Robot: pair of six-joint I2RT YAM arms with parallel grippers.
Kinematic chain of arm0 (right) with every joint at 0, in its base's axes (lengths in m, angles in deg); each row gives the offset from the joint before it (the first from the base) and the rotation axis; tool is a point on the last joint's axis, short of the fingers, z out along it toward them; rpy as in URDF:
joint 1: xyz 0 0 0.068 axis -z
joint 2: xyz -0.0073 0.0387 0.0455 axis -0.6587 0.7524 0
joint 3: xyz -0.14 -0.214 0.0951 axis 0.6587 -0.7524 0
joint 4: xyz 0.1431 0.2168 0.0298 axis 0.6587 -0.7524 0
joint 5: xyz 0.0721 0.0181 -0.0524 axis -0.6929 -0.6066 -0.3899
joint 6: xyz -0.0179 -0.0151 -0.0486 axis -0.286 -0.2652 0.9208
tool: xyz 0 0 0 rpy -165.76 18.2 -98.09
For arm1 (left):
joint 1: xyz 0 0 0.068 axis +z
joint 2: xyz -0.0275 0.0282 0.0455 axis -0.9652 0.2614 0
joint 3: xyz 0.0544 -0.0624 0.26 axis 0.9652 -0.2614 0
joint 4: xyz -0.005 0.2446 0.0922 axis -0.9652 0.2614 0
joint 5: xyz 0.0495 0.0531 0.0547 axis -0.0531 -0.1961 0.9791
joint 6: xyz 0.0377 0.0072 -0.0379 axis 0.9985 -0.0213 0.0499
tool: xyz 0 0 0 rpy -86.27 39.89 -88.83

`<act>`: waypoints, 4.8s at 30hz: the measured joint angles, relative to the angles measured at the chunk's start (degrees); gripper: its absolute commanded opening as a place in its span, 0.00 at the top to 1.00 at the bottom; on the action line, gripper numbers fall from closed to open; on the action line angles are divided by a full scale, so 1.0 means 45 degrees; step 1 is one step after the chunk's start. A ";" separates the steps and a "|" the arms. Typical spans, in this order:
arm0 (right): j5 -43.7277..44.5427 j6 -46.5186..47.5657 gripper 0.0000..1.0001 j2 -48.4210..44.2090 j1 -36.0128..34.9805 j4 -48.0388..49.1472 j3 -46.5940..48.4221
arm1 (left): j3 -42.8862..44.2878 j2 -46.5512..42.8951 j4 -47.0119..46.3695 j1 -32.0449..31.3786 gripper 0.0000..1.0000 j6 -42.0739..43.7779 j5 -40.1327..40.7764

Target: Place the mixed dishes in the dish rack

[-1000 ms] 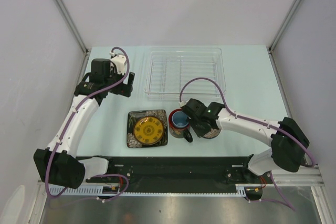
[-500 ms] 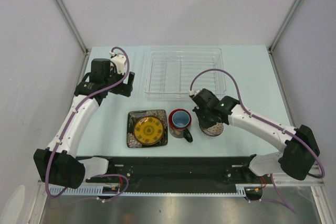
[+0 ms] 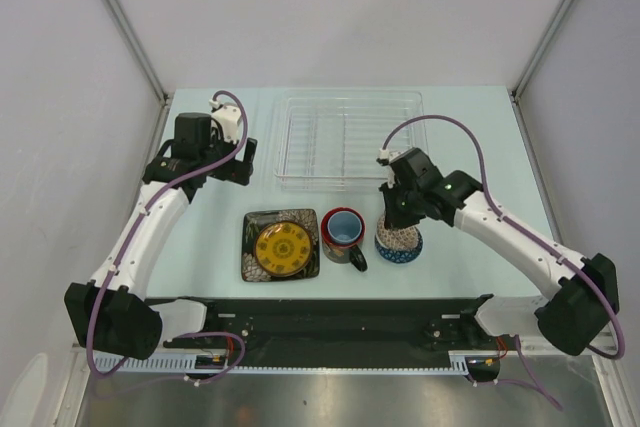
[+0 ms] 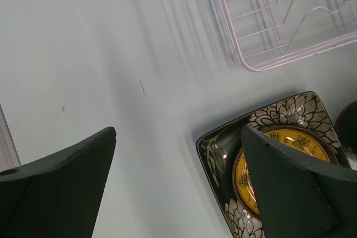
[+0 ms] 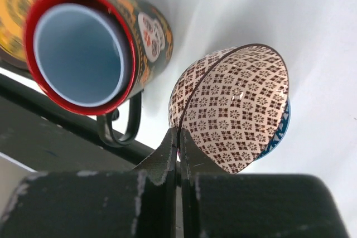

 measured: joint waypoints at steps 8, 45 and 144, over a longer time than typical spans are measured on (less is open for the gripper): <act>-0.1248 -0.0423 1.00 0.0024 0.0928 0.0253 0.0170 | -0.0044 0.0000 -0.0019 0.0000 0.00 -0.0005 0.0000; -0.9758 -1.1385 1.00 0.4673 0.5280 1.5509 0.1059 | 0.1365 0.3347 -0.1880 0.0928 0.00 -0.1311 -0.1200; 0.5659 -0.3147 0.34 0.0209 -0.5100 -0.4444 0.0267 | 0.0724 0.2642 -0.1841 0.2531 0.00 -0.1248 -0.2438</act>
